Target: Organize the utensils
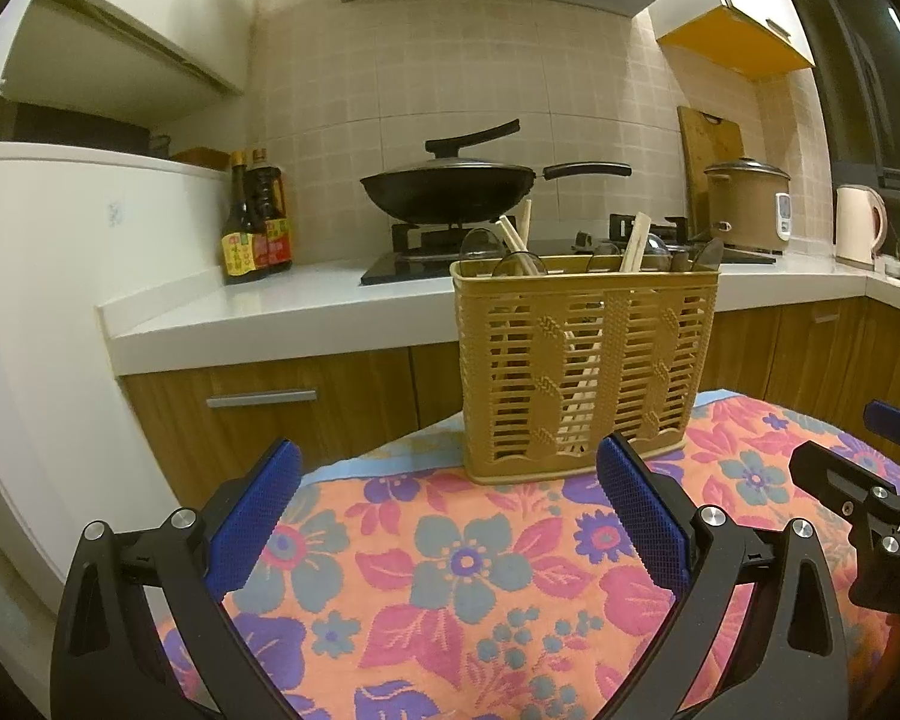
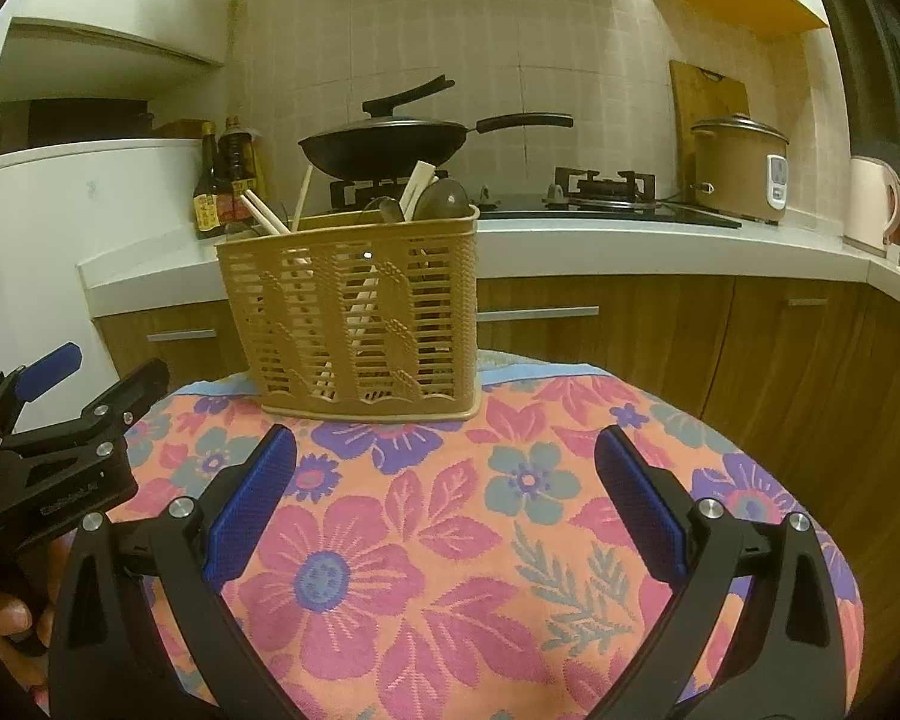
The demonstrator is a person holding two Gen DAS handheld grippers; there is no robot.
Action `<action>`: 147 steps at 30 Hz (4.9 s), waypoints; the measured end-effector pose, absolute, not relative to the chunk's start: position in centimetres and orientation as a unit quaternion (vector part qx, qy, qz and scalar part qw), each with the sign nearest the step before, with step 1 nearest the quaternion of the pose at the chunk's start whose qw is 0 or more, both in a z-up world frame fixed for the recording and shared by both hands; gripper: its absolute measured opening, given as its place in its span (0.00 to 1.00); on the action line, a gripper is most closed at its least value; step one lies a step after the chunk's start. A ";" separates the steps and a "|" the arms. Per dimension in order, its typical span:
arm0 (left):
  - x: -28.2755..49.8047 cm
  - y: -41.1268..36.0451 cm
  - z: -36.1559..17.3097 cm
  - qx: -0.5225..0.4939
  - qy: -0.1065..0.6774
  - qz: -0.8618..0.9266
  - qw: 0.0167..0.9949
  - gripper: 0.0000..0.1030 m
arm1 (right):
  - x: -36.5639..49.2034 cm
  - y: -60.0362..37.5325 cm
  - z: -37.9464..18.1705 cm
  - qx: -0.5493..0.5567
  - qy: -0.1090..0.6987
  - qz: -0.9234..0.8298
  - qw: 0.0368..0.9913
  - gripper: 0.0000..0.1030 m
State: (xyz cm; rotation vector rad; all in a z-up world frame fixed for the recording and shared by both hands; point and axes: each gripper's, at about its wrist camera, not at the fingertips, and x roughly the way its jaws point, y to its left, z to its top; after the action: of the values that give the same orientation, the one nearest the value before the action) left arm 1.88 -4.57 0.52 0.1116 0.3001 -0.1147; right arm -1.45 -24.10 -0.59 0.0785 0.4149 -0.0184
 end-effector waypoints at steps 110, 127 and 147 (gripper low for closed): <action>1.7 -4.3 0.8 0.060 0.148 -0.026 0.987 0.93 | -1.4 -23.5 -0.8 0.021 0.211 -0.010 0.977 0.92; 1.6 -4.3 0.8 0.061 0.147 -0.025 0.987 0.93 | -1.3 -23.5 -0.8 0.021 0.211 -0.010 0.977 0.92; 1.5 -4.0 1.0 0.047 0.151 -0.030 0.987 0.93 | -1.2 -23.4 -1.1 0.022 0.214 -0.012 0.976 0.92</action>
State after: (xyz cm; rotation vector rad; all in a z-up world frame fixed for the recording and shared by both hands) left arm 1.48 -3.95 1.02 0.0953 0.3030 -0.0608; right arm -1.25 -23.44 -1.06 0.0449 0.4322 -0.0247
